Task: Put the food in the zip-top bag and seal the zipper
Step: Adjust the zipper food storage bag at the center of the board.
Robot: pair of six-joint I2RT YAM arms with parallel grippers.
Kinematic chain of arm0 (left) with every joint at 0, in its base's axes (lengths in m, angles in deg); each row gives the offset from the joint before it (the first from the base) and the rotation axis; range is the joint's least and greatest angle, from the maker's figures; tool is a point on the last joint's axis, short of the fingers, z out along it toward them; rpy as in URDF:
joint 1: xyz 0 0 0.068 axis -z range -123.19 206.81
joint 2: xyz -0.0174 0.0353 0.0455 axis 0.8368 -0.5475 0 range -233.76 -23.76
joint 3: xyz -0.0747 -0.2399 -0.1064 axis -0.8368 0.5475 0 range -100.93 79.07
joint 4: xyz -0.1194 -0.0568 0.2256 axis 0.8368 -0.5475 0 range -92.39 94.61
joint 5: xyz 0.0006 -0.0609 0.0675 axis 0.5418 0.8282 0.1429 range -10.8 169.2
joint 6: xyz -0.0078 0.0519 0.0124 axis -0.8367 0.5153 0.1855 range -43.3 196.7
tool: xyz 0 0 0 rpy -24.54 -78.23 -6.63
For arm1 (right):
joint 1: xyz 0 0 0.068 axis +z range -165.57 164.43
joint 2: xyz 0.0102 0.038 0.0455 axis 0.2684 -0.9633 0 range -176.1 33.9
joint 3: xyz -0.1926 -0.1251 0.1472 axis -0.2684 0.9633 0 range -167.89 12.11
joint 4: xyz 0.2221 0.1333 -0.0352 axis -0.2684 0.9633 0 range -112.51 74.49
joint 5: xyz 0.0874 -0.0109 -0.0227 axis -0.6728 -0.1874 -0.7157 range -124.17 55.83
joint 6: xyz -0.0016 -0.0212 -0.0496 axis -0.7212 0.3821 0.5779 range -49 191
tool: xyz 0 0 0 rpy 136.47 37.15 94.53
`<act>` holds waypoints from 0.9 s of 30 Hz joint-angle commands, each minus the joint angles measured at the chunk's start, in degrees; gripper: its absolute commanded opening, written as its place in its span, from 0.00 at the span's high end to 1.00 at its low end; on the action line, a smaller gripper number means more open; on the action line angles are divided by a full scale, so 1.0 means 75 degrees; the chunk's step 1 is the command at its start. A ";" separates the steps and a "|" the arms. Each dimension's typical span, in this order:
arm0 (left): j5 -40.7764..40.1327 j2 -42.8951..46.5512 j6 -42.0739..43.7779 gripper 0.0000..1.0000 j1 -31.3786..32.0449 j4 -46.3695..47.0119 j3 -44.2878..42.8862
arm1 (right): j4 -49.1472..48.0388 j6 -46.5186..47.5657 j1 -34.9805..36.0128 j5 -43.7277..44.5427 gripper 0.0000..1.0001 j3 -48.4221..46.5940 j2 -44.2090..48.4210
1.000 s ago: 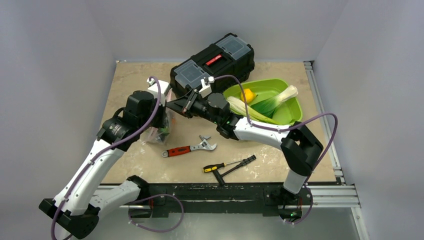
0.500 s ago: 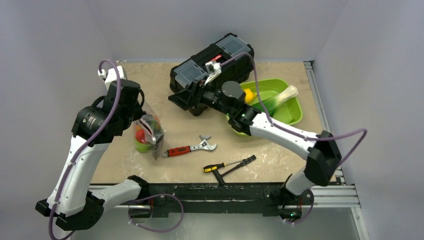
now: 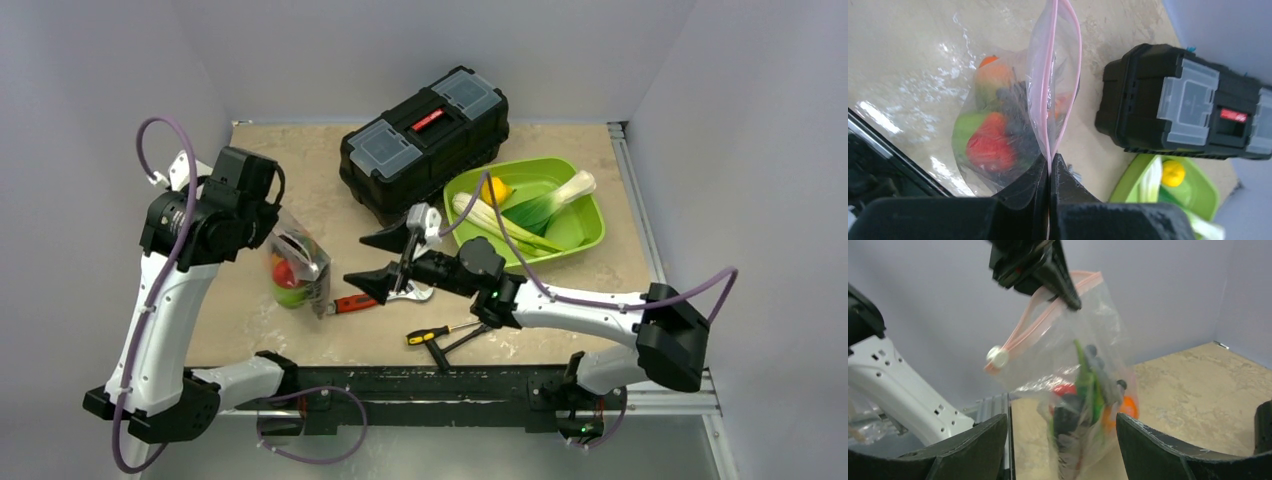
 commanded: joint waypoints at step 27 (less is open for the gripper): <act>0.1902 0.1082 -0.2845 1.00 -0.0980 0.0284 0.1475 | -0.2668 0.1950 0.1778 0.1485 0.26 0.0472 -0.1209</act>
